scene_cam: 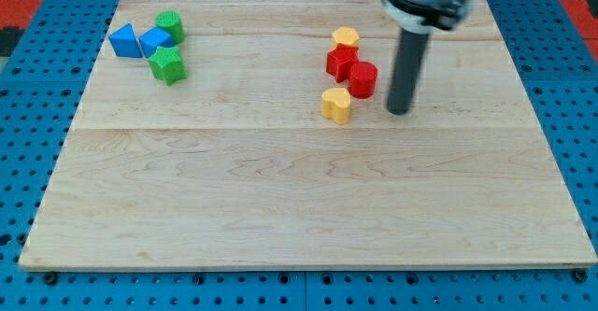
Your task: Move the red circle below the red star
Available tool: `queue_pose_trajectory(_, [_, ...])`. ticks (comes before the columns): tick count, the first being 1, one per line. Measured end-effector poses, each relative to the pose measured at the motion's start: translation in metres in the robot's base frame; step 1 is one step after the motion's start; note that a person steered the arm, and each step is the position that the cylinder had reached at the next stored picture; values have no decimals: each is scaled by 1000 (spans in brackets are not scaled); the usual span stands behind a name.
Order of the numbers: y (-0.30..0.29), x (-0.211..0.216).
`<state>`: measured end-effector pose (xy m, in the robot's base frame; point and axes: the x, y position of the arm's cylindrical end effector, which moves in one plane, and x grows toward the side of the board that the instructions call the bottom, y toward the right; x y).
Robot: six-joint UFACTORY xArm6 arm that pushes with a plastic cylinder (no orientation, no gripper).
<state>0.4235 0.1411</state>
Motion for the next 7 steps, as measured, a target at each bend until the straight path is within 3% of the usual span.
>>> queue_pose_trajectory(1, [-22,-20])
queue_pose_trajectory(2, [27,-19])
queue_pose_trajectory(3, [24,-31])
queue_pose_trajectory(7, [-55,-30])
